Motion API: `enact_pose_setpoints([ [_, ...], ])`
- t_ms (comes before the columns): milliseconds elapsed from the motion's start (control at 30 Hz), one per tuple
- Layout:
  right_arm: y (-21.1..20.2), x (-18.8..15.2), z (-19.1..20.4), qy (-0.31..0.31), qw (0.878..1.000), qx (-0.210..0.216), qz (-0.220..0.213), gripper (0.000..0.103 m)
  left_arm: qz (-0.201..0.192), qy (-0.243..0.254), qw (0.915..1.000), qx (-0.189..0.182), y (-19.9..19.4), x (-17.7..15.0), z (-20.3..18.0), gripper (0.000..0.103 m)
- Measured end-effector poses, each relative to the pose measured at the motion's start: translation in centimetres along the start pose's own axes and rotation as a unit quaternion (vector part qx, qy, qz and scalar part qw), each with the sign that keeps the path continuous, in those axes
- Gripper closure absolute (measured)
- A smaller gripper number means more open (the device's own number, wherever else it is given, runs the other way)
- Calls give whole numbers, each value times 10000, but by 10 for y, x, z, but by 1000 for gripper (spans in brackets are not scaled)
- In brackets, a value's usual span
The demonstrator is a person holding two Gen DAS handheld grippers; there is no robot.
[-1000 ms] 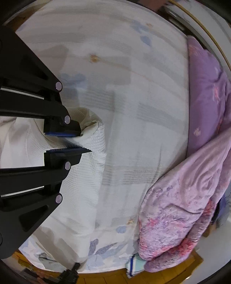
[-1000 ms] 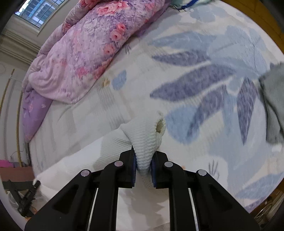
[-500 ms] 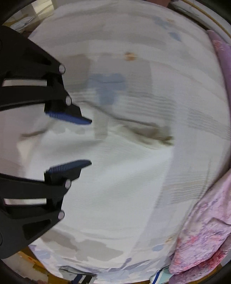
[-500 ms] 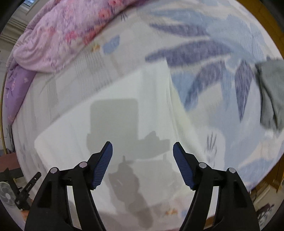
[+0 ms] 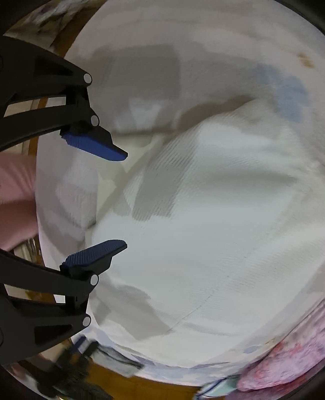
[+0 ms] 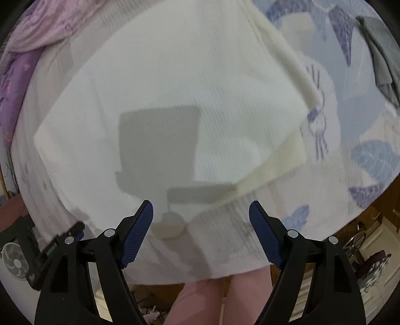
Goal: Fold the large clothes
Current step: 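Move both open tools to the folded edge of the jacket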
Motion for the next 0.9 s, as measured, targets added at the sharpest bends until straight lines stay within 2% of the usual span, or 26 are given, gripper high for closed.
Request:
enact_pose_setpoints([
  [67, 8, -3, -4, 38, 9999, 56, 130, 27, 150, -324, 9994, -12, 11, -6, 5, 36],
  [133, 17, 2, -13, 179, 9997, 160, 83, 26, 137, -490, 9987, 84, 12, -12, 7, 36],
  [200, 32, 14, -25, 455, 9985, 194, 243, 25, -11, -437, 9989, 169, 1, -18, 6, 36],
  [300, 54, 33, -33, 979, 9908, 831, 430, 25, -325, -434, 9974, 472, -18, -25, 11, 26],
  [367, 71, 38, -36, 1145, 9882, 794, 642, 25, -454, -624, 9958, 501, -21, -24, 22, 25],
  [400, 76, 39, -36, 1216, 9867, 837, 677, 25, -473, -811, 9947, 422, -18, -22, 29, 25],
  [467, 74, 43, -36, 1340, 9832, 1103, 570, 25, -474, -1104, 9928, -10, -5, -15, 37, 25],
  [533, 64, 50, -37, 1355, 9849, 1034, 312, 26, -386, -1237, 9909, -365, 7, -10, 40, 25],
  [567, 59, 53, -37, 1341, 9854, 1032, 202, 27, -377, -1294, 9902, -364, 12, -7, 43, 25],
  [600, 53, 59, -36, 1319, 9852, 1093, 76, 40, -402, -1317, 9898, -372, 13, -4, 44, 27],
  [633, 47, 64, -35, 1288, 9849, 1153, -3, 59, -481, -1350, 9889, -398, 14, -2, 45, 36],
  [667, 43, 69, -33, 1218, 9859, 1150, -50, 67, -582, -1387, 9877, -427, 12, 0, 46, 45],
  [700, 42, 71, -30, 1130, 9870, 1140, -49, 75, -627, -1408, 9870, -458, 11, -2, 49, 59],
  [733, 44, 74, -27, 1005, 9888, 1107, -26, 83, -636, -1421, 9865, -501, 11, -1, 48, 68],
  [767, 46, 77, -24, 913, 9894, 1133, -33, 86, -646, -1398, 9867, -523, 11, -1, 46, 74],
  [800, 47, 79, -23, 848, 9895, 1173, -41, 93, -657, -1365, 9871, -511, 7, 1, 47, 87],
  [833, 47, 80, -22, 767, 9902, 1166, -55, 95, -682, -1313, 9878, -489, 4, 1, 45, 92],
  [900, 42, 76, -22, 600, 9921, 1094, -130, 96, -676, -1215, 9895, -405, -3, -1, 38, 94],
])
Point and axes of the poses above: each gripper's, at about its wrist camera, not at the fingertips, and y roughly the way its jaws point, z to its left, x to its top, the point moved 6 cm from there along y, roughly the way its jaws point, and after that the axes turned 14 degrees about -x, right-handed, at the moved point
